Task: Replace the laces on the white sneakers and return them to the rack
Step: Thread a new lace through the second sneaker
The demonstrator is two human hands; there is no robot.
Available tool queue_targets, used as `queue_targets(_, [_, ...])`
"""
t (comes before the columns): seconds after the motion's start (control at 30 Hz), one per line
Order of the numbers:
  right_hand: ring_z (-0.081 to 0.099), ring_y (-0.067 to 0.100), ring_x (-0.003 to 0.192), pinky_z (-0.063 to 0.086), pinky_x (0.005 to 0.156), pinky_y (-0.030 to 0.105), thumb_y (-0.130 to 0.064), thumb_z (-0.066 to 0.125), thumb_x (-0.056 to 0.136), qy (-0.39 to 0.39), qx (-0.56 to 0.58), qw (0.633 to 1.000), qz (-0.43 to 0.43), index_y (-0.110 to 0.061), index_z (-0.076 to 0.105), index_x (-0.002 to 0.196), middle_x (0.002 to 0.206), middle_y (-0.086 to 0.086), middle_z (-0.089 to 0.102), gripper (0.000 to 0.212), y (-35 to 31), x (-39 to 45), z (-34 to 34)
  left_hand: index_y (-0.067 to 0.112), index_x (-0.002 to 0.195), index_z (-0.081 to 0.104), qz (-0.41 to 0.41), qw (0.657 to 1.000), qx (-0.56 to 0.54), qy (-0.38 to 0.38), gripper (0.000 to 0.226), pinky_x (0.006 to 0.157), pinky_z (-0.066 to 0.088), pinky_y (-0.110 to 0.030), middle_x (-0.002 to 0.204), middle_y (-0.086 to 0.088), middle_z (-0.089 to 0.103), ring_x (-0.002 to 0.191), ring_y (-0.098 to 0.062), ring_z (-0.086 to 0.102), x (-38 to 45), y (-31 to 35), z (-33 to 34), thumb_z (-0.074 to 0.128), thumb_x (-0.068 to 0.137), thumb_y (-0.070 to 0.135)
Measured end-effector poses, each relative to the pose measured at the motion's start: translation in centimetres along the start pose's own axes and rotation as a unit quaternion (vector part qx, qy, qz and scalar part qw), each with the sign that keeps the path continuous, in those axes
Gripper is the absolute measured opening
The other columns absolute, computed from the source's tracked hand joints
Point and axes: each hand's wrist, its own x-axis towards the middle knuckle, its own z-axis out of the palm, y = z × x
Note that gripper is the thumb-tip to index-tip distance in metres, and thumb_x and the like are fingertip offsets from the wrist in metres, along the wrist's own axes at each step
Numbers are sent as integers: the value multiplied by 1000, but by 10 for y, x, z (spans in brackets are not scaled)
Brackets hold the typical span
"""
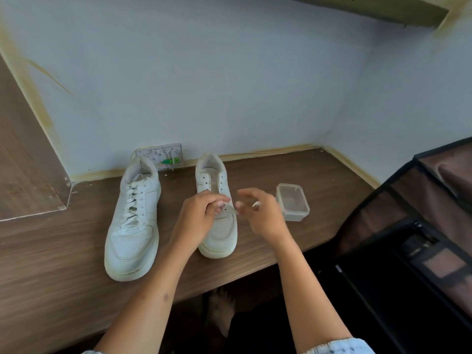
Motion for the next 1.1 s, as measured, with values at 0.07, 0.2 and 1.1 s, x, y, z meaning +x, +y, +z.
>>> queue_targets(0.07, [66, 6, 92, 50, 76, 15, -22, 67, 92, -38, 17, 999, -19, -17, 66, 117, 107, -4, 70, 26, -4, 3, 10, 23, 103, 74, 8, 1000, -5, -5, 28, 77, 47, -9, 92, 13, 68, 84, 0, 64, 1, 1, 1, 57, 93, 2])
queue_targets(0.2, [64, 2, 70, 47, 62, 11, -17, 69, 90, 26, 13, 999, -38, -11, 74, 96, 78, -3, 71, 9, -3, 11, 20, 29, 109, 70, -4, 999, -2, 34, 21, 80, 43, -9, 91, 19, 68, 91, 1, 61, 6, 0, 2, 64, 92, 17])
queue_targets(1.1, [55, 22, 82, 46, 72, 31, -13, 60, 94, 22, -229, 969, -93, -4, 66, 86, 89, 8, 58, 13, 8, 17, 43, 35, 90, 75, -44, 965, 260, -4, 11, 111, 9, -45, 152, 8, 24, 138, -27, 11, 12, -27, 9, 65, 87, 32])
